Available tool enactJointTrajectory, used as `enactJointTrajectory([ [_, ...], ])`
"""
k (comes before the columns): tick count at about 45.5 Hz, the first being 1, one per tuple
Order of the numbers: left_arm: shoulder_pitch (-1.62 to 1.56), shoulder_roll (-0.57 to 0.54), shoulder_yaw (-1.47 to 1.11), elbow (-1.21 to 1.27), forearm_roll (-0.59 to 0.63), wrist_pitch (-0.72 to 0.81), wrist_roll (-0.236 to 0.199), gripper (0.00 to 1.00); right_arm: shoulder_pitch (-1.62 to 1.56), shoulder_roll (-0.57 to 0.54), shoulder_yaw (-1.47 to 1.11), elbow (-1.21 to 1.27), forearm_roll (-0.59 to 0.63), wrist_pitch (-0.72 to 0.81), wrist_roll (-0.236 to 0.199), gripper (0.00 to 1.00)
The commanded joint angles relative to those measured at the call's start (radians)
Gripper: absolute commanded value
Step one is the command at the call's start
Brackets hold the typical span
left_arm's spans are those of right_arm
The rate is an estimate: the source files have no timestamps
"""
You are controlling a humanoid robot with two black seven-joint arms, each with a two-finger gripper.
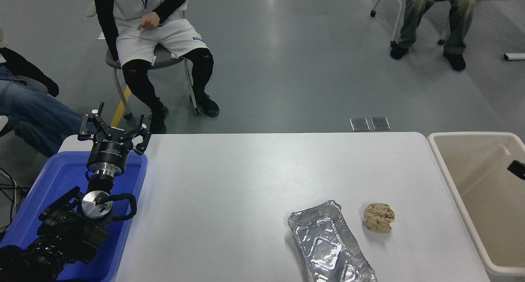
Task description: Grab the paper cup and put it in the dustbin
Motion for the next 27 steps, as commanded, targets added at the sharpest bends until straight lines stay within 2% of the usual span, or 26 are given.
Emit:
enactJointTrajectory([
  [1,0.000,0.000,0.000,0.000,0.000,0.000,0.000,0.99,0.163,-0.030,-0.208,0.152,0.002,0.022,0.000,1.00],
  [16,0.000,0.000,0.000,0.000,0.000,0.000,0.000,0.99,0.458,-0.016,-0.507,0.389,0.001,0.135,0.001,1.00],
  [27,0.000,0.000,0.000,0.000,0.000,0.000,0.000,0.99,0.622,0.019,-0.570,0.508,0.001,0.235,0.001,1.00],
])
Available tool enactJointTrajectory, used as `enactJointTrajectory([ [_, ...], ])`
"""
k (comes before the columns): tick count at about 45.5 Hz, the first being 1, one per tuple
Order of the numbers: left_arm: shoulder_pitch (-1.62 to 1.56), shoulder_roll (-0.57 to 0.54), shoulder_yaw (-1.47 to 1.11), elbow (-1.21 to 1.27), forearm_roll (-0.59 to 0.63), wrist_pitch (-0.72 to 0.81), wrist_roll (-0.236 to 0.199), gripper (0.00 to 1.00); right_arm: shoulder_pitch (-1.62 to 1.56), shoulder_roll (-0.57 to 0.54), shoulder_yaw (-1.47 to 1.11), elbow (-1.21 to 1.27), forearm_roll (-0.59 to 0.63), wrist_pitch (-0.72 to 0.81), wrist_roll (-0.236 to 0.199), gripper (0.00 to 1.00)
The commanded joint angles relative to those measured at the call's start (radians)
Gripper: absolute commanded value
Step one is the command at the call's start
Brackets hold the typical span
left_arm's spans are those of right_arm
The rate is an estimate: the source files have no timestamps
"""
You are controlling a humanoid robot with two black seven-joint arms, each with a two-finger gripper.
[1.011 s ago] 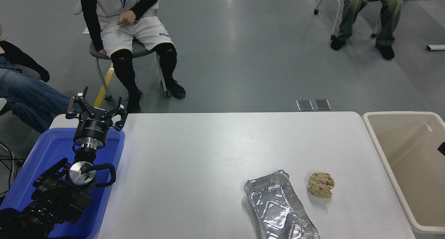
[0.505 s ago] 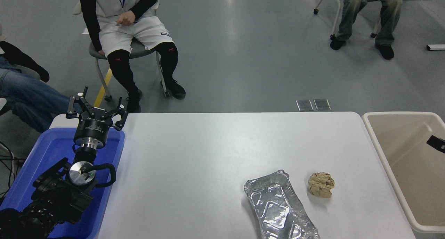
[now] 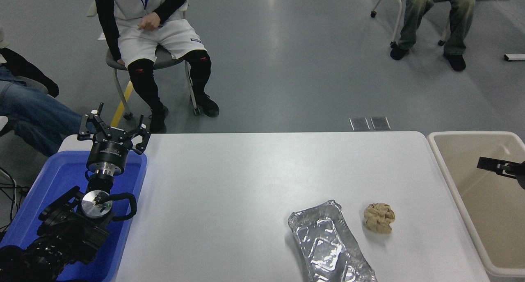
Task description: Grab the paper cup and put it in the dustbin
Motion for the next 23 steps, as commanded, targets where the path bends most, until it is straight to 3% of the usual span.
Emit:
enactJointTrajectory([
  [1,0.000,0.000,0.000,0.000,0.000,0.000,0.000,0.99,0.186,0.026,-0.105,0.128,-0.003,0.114,0.002,1.00],
  [6,0.000,0.000,0.000,0.000,-0.001,0.000,0.000,0.99,0.282,0.064,-0.166,0.158,-0.009,0.233,0.003,1.00],
  [15,0.000,0.000,0.000,0.000,0.000,0.000,0.000,0.99,0.489,0.239,-0.297,0.180,-0.008,0.551,0.003,1.00],
  [23,0.000,0.000,0.000,0.000,0.000,0.000,0.000,0.99,0.575,0.264,-0.283,0.181,0.003,0.723,0.003,1.00],
])
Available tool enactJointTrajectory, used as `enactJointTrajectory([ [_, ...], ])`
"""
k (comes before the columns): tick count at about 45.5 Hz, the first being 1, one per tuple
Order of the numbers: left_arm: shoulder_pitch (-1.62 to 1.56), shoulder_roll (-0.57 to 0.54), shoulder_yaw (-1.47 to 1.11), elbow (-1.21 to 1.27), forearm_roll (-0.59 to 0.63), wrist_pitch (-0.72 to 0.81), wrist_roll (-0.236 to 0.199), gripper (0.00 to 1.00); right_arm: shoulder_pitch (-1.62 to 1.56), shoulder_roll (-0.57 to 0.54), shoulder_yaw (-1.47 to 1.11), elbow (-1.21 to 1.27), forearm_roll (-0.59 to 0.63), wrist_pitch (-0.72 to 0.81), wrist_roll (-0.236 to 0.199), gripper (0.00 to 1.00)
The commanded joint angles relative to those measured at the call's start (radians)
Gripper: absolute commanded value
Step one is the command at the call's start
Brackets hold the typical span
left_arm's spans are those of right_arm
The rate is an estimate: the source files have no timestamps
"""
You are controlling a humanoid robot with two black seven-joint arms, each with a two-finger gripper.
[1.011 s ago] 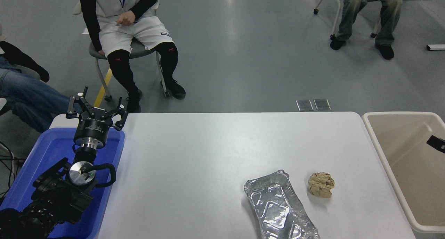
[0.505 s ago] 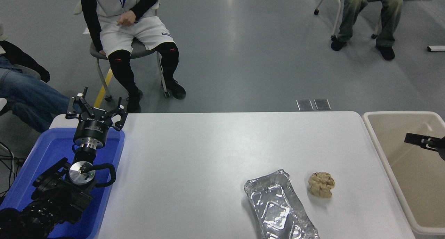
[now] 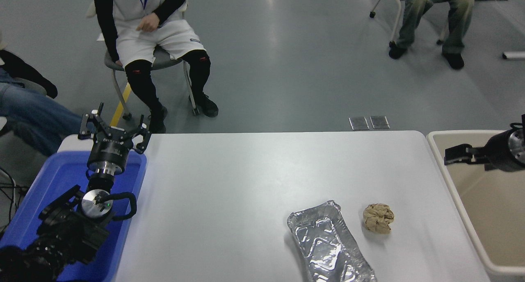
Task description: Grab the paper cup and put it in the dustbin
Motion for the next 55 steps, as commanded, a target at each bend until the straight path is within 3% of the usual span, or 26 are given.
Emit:
enactJointTrajectory([
  [1,0.000,0.000,0.000,0.000,0.000,0.000,0.000,0.99,0.173,0.081,-0.039,0.025,0.009,0.286,0.001,1.00],
  [13,0.000,0.000,0.000,0.000,0.000,0.000,0.000,0.99,0.222,0.124,0.033,0.025,-0.022,0.297,-0.007,1.00],
  [25,0.000,0.000,0.000,0.000,0.000,0.002,0.000,0.99,0.241,0.114,0.240,0.037,-0.168,0.297,-0.007,1.00],
  [55,0.000,0.000,0.000,0.000,-0.001,0.002,0.000,0.99,0.354,0.168,0.155,0.036,-0.152,0.297,-0.007,1.00],
])
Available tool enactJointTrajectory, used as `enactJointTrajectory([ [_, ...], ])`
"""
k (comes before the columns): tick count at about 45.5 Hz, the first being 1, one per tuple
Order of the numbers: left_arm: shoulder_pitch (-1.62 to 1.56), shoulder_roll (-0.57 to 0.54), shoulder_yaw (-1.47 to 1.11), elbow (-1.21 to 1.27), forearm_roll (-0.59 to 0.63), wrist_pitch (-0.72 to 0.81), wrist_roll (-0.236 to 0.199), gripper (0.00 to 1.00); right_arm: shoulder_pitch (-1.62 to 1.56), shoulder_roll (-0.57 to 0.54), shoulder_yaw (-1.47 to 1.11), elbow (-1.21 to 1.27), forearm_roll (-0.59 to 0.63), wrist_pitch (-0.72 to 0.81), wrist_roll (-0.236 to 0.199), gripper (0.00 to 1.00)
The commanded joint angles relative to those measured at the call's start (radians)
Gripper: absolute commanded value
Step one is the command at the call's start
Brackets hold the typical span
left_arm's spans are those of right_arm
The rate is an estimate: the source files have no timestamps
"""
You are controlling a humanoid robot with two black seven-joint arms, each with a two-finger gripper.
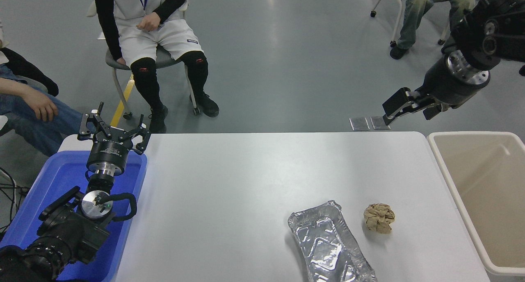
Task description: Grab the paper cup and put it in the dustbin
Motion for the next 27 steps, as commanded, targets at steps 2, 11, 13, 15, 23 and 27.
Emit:
enactJointTrajectory([
  [2,0.000,0.000,0.000,0.000,-0.001,0.000,0.000,0.99,0.042,0.029,-0.082,-0.005,0.010,0.001,-0.001,1.00],
  [11,0.000,0.000,0.000,0.000,-0.001,0.000,0.000,0.99,0.048,0.035,-0.162,-0.008,0.088,0.001,-0.001,1.00],
  [13,0.000,0.000,0.000,0.000,-0.001,0.000,0.000,0.99,0.048,0.037,-0.182,-0.010,0.104,0.001,-0.001,1.00],
  [15,0.000,0.000,0.000,0.000,-0.001,0.000,0.000,0.99,0.043,0.039,-0.195,-0.010,0.119,0.001,-0.001,1.00],
  [23,0.000,0.000,0.000,0.000,-0.001,0.000,0.000,0.99,0.028,0.051,-0.215,-0.005,0.125,0.001,-0.001,1.00],
  [27,0.000,0.000,0.000,0.000,-0.001,0.000,0.000,0.99,0.026,0.057,-0.232,-0.003,0.125,0.001,-0.001,1.00],
])
